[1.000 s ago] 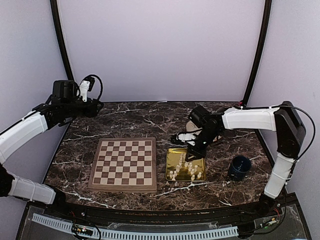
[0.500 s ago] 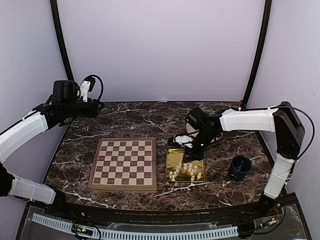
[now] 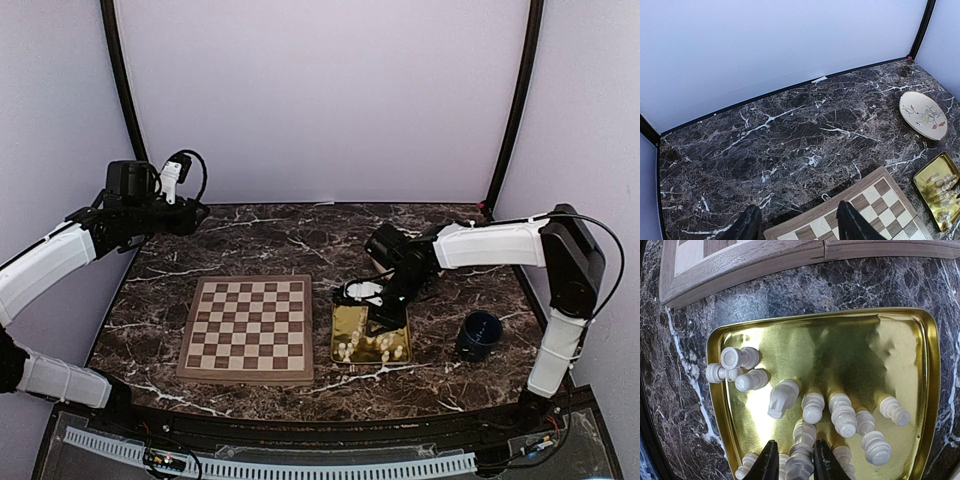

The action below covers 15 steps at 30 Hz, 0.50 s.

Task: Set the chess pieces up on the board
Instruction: Pick up the king from the storage box.

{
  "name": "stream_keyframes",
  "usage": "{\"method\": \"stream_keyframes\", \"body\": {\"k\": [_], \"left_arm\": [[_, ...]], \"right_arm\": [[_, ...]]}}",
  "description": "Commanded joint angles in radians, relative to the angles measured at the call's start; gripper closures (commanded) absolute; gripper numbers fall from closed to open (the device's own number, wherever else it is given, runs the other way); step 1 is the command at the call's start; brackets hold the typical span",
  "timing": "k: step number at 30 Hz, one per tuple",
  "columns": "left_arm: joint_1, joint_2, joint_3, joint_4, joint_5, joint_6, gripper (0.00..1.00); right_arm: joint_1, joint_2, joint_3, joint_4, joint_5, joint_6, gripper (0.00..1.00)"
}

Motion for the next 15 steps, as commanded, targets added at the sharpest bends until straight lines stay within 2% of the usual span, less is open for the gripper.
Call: {"method": "stream_keyframes", "body": {"k": [1,8,15], "left_arm": [[-0.004,-0.002,-0.002,-0.002,0.013,0.007,0.46],[-0.005,0.003,-0.003,-0.001,0.016,0.007,0.46],[-0.005,0.006,-0.005,0.002,0.016,0.009,0.46]], "right_arm": [[0.010,0.009,-0.013,-0.019,0.015,-0.002,0.75],[0.014,-0.003,0.001,-0.031,-0.001,-0.002,0.87],[0.031,-0.033,0.063,-0.117,-0.064,-0.018,0.90]]}}
